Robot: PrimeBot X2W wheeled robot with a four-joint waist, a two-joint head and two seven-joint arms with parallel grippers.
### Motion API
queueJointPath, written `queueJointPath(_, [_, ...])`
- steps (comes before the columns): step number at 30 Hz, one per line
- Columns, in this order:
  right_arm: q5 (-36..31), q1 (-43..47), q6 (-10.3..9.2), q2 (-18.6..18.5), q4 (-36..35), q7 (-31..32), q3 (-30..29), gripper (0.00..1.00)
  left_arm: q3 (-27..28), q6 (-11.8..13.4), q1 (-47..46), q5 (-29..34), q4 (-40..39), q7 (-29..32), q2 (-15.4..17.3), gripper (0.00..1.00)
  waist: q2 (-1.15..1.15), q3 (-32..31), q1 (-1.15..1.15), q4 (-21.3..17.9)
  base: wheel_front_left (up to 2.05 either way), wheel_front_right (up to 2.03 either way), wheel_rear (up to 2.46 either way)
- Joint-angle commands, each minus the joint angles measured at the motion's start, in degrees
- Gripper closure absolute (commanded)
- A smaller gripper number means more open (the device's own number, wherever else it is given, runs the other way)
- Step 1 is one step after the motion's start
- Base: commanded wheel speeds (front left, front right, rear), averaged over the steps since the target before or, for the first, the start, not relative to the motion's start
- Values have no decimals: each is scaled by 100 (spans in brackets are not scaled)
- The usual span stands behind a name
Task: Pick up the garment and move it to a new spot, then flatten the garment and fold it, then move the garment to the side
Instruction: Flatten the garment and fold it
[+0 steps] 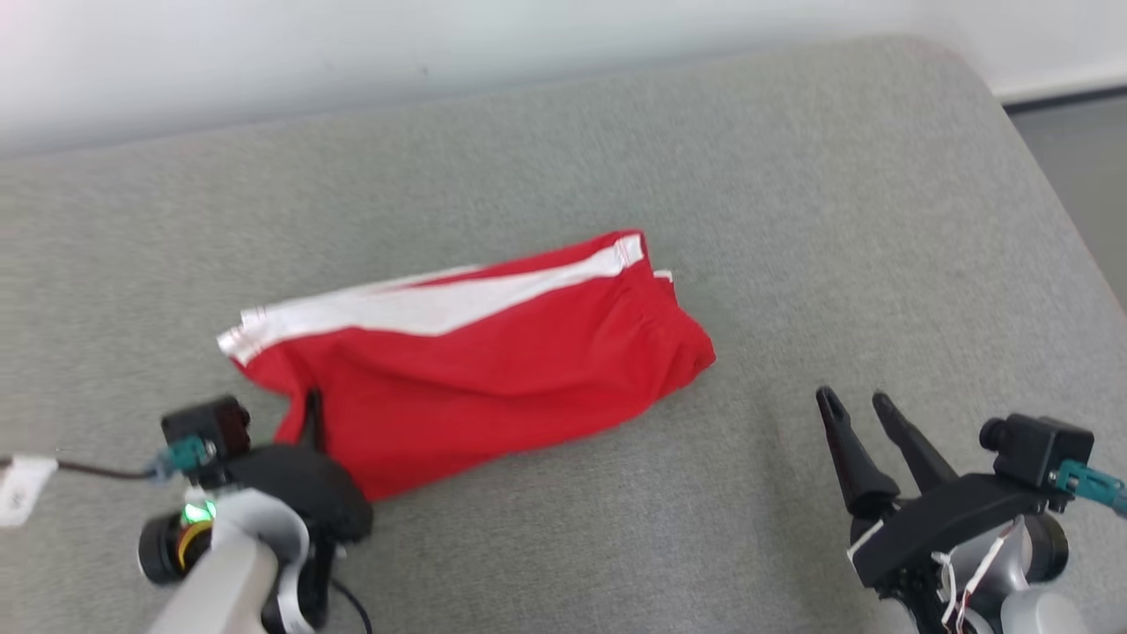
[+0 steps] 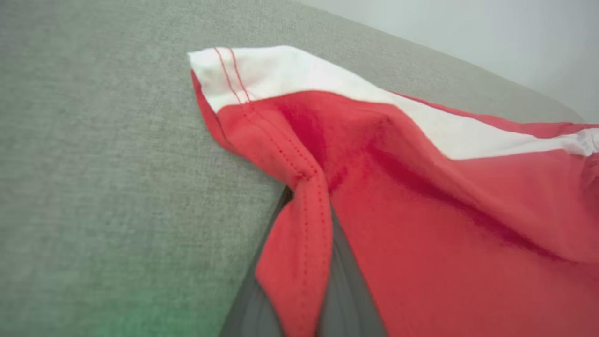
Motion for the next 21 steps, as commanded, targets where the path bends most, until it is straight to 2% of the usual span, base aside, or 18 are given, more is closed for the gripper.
queueJointPath(1, [-38,75,-13,6,1,31,-11,0,4,32,128,-20,-35,-29,-15,100,0,-227,0,179,0,0,0])
queueJointPath(6, [-2,153,-13,5,-26,113,11,0,17,206,441,-30,-318,-95,-8,100,0,-397,0,193,0,0,0])
queueJointPath(7, [6,153,-13,5,-36,129,28,0,5,235,471,31,-362,-151,15,71,0,-419,0,188,0,0,0])
queueJointPath(8, [9,160,-13,5,-39,144,45,0,-4,239,487,102,-385,-247,49,6,0,-442,0,185,0,0,0])
queueJointPath(9, [7,166,-13,6,-40,166,60,0,-22,236,495,157,-384,-329,81,0,0,-461,0,182,0,0,0])
queueJointPath(17, [-91,233,-13,6,-102,295,9,0,27,356,704,419,-247,-938,206,0,0,-700,0,298,0,0,0])
queueJointPath(21, [-163,262,-13,6,-98,477,-21,0,230,261,920,624,-599,-1179,377,0,0,-879,0,414,0,0,0])
